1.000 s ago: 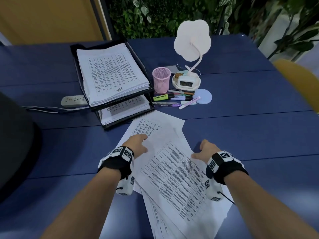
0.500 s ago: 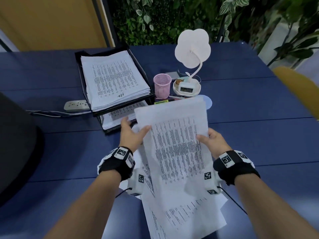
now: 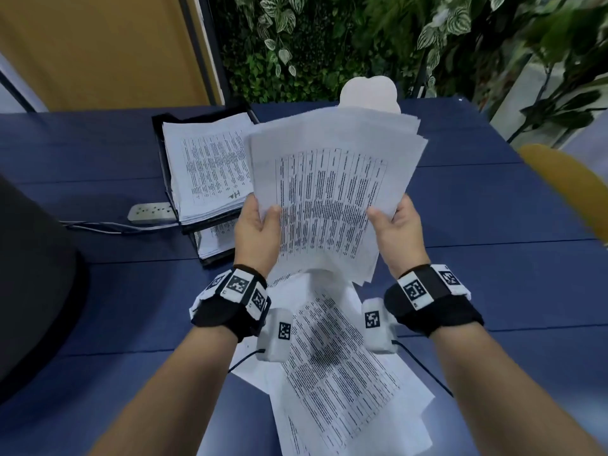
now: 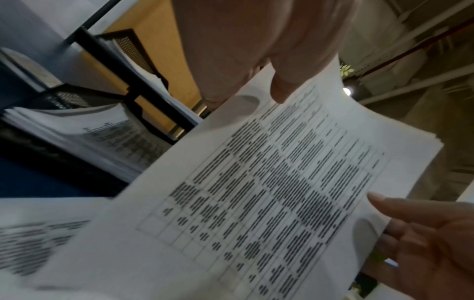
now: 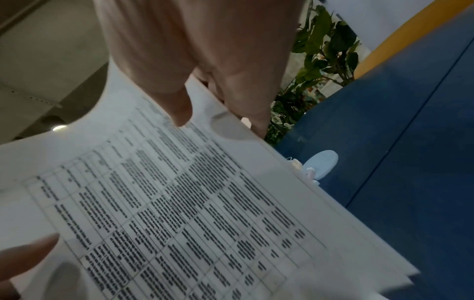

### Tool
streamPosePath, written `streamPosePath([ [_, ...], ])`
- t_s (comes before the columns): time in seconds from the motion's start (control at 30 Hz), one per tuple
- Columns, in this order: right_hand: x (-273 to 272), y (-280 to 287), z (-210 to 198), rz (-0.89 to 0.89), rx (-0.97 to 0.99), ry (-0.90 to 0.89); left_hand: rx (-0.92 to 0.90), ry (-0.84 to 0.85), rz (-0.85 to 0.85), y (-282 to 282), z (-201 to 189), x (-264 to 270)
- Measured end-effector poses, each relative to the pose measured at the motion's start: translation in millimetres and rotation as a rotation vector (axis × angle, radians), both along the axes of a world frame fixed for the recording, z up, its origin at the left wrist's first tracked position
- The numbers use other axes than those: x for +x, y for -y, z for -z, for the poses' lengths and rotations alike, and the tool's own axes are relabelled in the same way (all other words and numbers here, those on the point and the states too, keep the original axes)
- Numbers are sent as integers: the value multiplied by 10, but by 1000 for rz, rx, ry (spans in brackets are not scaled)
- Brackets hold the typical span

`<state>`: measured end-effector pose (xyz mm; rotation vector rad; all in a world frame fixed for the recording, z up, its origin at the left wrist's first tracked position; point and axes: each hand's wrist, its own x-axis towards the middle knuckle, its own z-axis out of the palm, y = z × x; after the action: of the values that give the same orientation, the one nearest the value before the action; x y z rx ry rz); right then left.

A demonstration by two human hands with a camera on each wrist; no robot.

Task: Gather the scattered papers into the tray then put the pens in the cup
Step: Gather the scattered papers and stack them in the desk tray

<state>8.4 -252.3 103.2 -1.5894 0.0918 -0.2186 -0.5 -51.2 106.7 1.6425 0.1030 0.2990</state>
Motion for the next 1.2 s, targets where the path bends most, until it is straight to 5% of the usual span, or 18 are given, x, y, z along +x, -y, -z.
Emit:
streamPosePath([
  [0.43, 107, 6, 193, 13, 42, -94, -127, -280, -12, 3, 202, 111],
  [1.2, 247, -13, 361, -37, -161, -169, -65, -184, 75, -87, 298, 299],
])
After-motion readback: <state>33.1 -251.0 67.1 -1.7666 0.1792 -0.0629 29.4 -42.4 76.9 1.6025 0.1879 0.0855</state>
